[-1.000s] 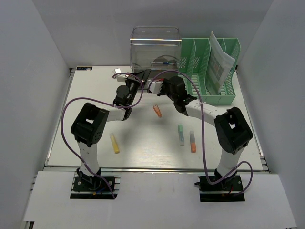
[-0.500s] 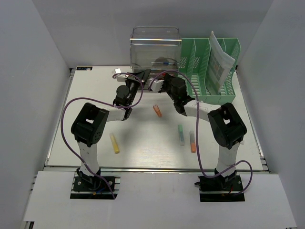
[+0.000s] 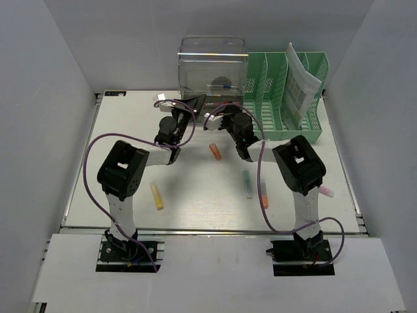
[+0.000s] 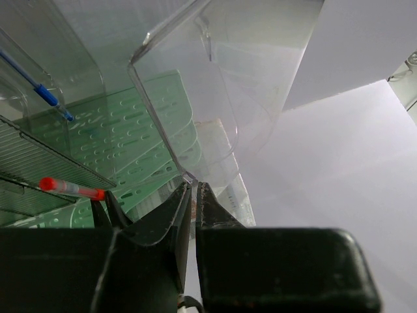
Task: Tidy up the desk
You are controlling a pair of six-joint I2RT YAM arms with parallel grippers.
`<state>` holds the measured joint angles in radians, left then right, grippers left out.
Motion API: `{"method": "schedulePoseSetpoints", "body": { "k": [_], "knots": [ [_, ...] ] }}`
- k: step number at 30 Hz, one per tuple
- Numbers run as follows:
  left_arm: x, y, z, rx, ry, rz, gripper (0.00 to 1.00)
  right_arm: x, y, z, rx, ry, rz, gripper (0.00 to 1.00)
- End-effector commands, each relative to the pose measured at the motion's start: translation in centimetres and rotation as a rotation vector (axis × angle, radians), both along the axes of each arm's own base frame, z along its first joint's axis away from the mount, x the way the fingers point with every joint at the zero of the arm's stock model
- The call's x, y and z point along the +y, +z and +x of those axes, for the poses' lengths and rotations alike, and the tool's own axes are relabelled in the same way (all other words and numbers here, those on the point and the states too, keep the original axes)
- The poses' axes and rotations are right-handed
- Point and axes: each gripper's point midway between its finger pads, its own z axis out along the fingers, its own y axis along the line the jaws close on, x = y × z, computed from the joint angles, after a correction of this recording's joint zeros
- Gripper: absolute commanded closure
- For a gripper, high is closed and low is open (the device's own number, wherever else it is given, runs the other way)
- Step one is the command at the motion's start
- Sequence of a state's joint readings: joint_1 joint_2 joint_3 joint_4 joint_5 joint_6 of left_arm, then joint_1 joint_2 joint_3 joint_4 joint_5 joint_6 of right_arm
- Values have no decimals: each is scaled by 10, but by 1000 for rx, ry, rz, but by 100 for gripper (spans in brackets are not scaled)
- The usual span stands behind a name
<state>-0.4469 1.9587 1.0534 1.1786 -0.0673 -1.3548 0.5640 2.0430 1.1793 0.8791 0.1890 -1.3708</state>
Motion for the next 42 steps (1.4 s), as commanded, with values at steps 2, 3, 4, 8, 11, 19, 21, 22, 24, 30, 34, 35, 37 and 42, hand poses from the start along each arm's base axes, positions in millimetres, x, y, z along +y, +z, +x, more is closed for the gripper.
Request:
{"method": "schedulePoseSetpoints", "body": {
  "k": [2, 3, 4, 8, 11, 19, 21, 22, 24, 30, 34, 35, 37, 42],
  "knots": [
    [12, 52, -8, -104, 18, -55, 100, -5, 37, 7, -162, -41, 13, 100],
    [12, 52, -8, -104, 17, -57, 100, -6, 35, 8, -162, -49, 4, 100],
    [12, 51, -7, -103, 17, -56, 100, -7, 34, 10, -163, -56, -3, 100],
    [12, 50, -7, -100, 18, -53, 100, -7, 36, 10, -206, -61, -31, 100],
    [12, 50, -7, -100, 17, -55, 100, -9, 40, 11, -269, -80, -57, 100],
    [12, 48, -7, -98, 18, -52, 100, -14, 45, 9, -378, -112, -61, 100],
    [12, 48, -7, -97, 18, -52, 100, -12, 43, 7, -387, -108, -65, 100],
    [12, 49, -7, -99, 18, -53, 100, -13, 45, 7, -403, -112, -60, 100],
    [12, 50, -7, -101, 18, -52, 100, -15, 50, 8, -432, -123, -47, 100],
    [12, 51, -7, -103, 16, -54, 100, -19, 50, 12, -456, -149, -71, 100],
    [11, 49, -7, -99, 16, -52, 100, -19, 50, 18, -451, -168, -78, 100],
    [11, 49, -7, -99, 16, -52, 100, -22, 53, 20, -457, -183, -72, 100],
    [11, 49, -7, -98, 17, -50, 100, -23, 59, 21, -471, -202, -32, 100],
    [11, 50, -6, -99, 16, -52, 100, -25, 72, 26, -507, -230, -19, 100]
  ]
}}
